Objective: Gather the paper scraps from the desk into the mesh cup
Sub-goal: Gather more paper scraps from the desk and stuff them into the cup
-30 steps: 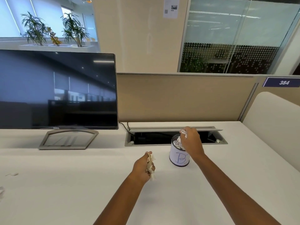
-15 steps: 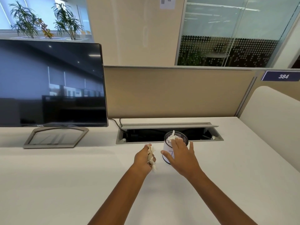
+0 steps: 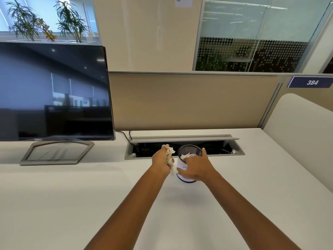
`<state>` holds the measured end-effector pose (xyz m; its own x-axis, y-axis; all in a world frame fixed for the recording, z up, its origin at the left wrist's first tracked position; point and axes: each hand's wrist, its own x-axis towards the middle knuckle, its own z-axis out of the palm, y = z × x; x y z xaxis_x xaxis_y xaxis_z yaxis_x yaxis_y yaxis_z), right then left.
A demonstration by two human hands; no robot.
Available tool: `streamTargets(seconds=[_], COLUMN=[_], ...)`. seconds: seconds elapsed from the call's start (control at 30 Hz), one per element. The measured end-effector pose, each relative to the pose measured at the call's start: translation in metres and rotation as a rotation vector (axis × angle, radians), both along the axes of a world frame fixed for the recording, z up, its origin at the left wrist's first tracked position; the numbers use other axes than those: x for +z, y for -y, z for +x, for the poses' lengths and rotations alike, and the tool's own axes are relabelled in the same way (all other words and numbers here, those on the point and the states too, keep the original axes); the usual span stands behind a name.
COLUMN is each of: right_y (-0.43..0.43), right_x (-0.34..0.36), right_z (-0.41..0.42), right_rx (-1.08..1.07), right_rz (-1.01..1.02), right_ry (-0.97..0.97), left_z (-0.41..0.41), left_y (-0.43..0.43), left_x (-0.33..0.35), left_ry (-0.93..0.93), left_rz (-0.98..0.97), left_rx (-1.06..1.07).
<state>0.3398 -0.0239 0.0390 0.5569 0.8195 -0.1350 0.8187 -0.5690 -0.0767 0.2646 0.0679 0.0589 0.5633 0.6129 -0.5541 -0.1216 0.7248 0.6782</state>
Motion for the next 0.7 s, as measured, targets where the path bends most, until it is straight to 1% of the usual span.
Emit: streamTargets(seconds=[0.13,0.27,0.37,0.43,0.57,0.7], right_y=[0.008,0.020,0.031,0.037,0.043,0.041], right_x=[0.010,0.012,0.007,0.003,-0.001,0.000], right_z=[0.005,0.004,-0.001,-0.003,-0.005,-0.001], right_rx=[0.022,-0.016,-0.027,-0.075,-0.175,-0.193], right_rz=[0.016,0.201,0.318,0.425,0.609,0.679], right_ry=[-0.129,-0.214,-0.232,-0.264,-0.255,-0.250], left_z=[0.012,0.024,0.036,0.045,0.064,0.075], left_y=[0.005,0.006,0.009,0.013,0.021,0.029], left_x=[0.010,0.016,0.018,0.017,0.008,-0.006], left_ry=[-0.002,0.015,0.012,0.011,0.016,-0.065], left_rz=[0.031,0.062,0.094,0.138,0.317,0.583], left_rx=[0.007,0.010,0.060,0.110,0.201,0.152])
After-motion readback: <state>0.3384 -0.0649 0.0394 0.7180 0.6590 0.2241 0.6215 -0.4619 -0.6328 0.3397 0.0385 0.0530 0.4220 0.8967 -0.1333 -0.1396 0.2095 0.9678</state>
